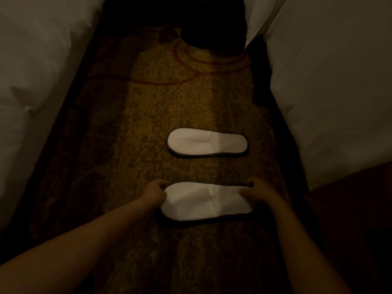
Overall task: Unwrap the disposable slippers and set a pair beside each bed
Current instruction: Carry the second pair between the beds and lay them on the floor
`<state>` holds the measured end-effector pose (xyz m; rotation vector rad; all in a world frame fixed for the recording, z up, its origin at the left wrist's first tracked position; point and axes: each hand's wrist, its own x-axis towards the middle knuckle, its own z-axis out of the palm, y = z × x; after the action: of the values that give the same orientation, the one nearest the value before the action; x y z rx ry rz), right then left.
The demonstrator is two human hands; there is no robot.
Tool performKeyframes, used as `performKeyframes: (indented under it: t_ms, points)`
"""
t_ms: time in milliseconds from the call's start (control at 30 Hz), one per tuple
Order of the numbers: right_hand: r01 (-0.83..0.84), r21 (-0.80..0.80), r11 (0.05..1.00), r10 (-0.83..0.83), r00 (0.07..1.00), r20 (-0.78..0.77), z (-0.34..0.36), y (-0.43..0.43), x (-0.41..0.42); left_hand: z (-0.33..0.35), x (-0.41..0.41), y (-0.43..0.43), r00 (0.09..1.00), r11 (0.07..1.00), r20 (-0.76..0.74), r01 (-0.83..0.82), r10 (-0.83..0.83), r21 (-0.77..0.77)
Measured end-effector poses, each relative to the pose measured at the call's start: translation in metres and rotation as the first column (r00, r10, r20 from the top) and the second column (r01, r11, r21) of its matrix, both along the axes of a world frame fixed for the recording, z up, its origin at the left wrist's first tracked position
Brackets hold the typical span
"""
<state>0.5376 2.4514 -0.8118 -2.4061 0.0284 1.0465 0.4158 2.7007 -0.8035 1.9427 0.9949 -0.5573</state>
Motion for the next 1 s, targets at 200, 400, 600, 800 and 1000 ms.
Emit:
performKeyframes:
  t_ms: [200, 400, 600, 800, 1000]
  points:
    - [-0.021, -0.126, 0.992, 0.033, 0.995, 0.091, -0.009, -0.009, 0.005, -0.013, -0.004, 0.000, 0.992, 0.986, 0.002, 0.124, -0.125, 0.111]
    - [0.063, -0.131, 0.989, -0.057, 0.997, 0.054, -0.015, -0.010, -0.001, -0.021, -0.009, -0.002, 0.982, 0.962, 0.004, 0.186, -0.191, 0.201]
    - [0.161, -0.098, 0.982, -0.160, 0.987, 0.024, -0.016, -0.009, 0.000, -0.024, -0.013, 0.000, 0.965, 0.944, 0.020, 0.251, -0.261, 0.212]
    - [0.208, 0.023, 0.978, -0.208, 0.978, -0.010, -0.008, -0.008, -0.001, -0.023, -0.010, 0.002, 0.971, 0.959, 0.091, 0.200, -0.222, 0.200]
    - [0.140, 0.161, 0.977, -0.193, 0.902, 0.385, 0.021, 0.010, 0.021, -0.002, 0.039, 0.022, 0.944, 0.985, 0.309, 0.067, -0.114, 0.157]
